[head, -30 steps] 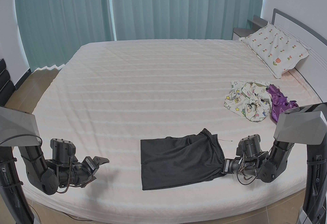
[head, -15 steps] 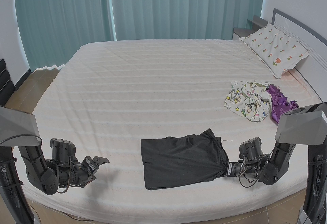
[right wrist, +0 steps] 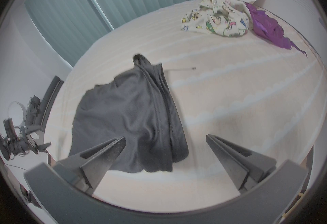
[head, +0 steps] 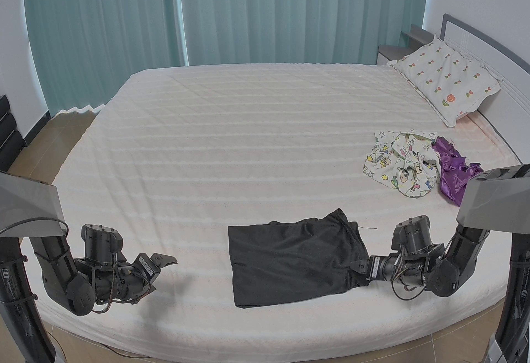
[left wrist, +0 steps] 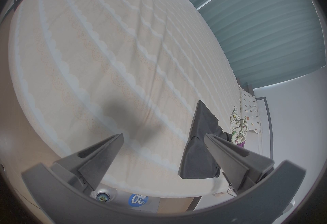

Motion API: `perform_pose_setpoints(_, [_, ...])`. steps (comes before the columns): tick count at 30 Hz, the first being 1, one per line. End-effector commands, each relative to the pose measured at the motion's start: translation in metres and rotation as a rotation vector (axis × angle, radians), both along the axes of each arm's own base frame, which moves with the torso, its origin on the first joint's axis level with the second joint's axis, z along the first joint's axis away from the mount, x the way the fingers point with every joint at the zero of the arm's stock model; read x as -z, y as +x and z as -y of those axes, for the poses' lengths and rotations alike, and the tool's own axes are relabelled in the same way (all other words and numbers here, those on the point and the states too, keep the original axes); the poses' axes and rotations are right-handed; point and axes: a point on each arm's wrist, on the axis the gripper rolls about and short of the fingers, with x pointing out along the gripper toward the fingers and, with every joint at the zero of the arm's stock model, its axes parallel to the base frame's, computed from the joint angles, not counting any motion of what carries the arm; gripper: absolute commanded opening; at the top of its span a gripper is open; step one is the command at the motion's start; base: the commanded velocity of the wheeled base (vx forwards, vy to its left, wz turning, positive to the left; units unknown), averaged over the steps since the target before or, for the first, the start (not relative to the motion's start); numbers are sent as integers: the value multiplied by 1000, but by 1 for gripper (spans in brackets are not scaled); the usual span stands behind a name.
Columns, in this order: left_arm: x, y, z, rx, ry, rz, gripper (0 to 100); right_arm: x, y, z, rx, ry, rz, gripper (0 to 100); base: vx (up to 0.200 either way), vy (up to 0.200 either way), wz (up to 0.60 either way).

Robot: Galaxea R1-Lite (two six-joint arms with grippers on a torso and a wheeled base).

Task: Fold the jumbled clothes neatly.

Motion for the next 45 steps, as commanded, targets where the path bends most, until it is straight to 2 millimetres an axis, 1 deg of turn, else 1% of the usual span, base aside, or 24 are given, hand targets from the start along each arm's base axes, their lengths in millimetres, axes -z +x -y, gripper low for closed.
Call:
perform_pose_setpoints(1, [0, 0, 0, 0, 0, -1, 100, -36, 24, 6, 32, 65, 142, 100, 0, 0, 0])
perform_pose_setpoints(3, [0, 0, 0, 0, 0, -1, 100, -38, 29, 5, 34, 70, 155, 100, 0, 0, 0])
perform_pose_setpoints(4, [1, 0, 0, 0, 0, -2, 100, -32, 45, 1, 39, 78, 173, 100, 0, 0, 0])
perform_pose_setpoints(5, [1, 0, 0, 0, 0, -2, 100, -32, 46, 1, 39, 79, 175, 100, 0, 0, 0])
perform_pose_setpoints(6, [1, 0, 0, 0, 0, -2, 100, -24, 65, -6, 53, 104, 193, 100, 0, 0, 0])
perform_pose_setpoints(7, [1, 0, 0, 0, 0, -2, 100, -24, 65, -6, 53, 104, 193, 100, 0, 0, 0])
perform_pose_setpoints(8, [2, 1, 0, 1, 1, -3, 100, -14, 87, -13, 72, 134, 206, 100, 0, 0, 0])
perform_pose_setpoints(11, [2, 0, 0, 6, 8, -4, 100, 1, 118, -25, 83, 162, 206, 100, 0, 0, 0])
perform_pose_setpoints(12, [2, 0, 0, 7, 9, -3, 100, 2, 120, -26, 84, 167, 206, 100, 0, 0, 0])
perform_pose_setpoints(13, [2, 0, 1, 10, 11, -4, 100, 10, 132, -31, 78, 184, 201, 100, 0, 0, 0])
perform_pose_setpoints(16, [2, 0, 1, 10, 11, -4, 100, 20, 143, -35, 73, 180, 181, 100, 0, 0, 0])
perform_pose_setpoints(19, [2, 0, 1, 10, 11, -3, 100, 21, 151, -36, 61, 190, 183, 100, 0, 0, 0])
perform_pose_setpoints(25, [3, 0, 1, 11, 12, -4, 100, 23, 149, -39, 45, 187, 157, 100, 0, 0, 0])
perform_pose_setpoints(26, [3, 0, 1, 12, 14, -7, 100, 25, 148, -42, 36, 184, 152, 100, 0, 0, 0])
perform_pose_setpoints(27, [4, 0, 2, 14, 15, -8, 100, 28, 148, -43, 30, 180, 154, 0, 0, 0, 0])
perform_pose_setpoints(29, [4, 0, 2, 9, 19, -7, 100, 29, 148, -42, 23, 169, 162, 0, 0, 0, 0])
perform_pose_setpoints(32, [5, 0, 3, 4, 26, -10, 100, 24, 150, -41, 29, 166, 190, 0, 0, 0, 0])
perform_pose_setpoints(36, [5, 0, 3, 5, 28, -12, 100, 10, 151, -35, 47, 170, 215, 0, 0, 0, 0])
perform_pose_setpoints(39, [5, 0, 3, 5, 28, -12, 100, 9, 151, -33, 55, 171, 219, 0, 0, 0, 0])
perform_pose_setpoints(45, [5, 0, 3, 5, 28, -12, 100, 14, 150, -17, 109, 180, 198, 0, 0, 0, 0])
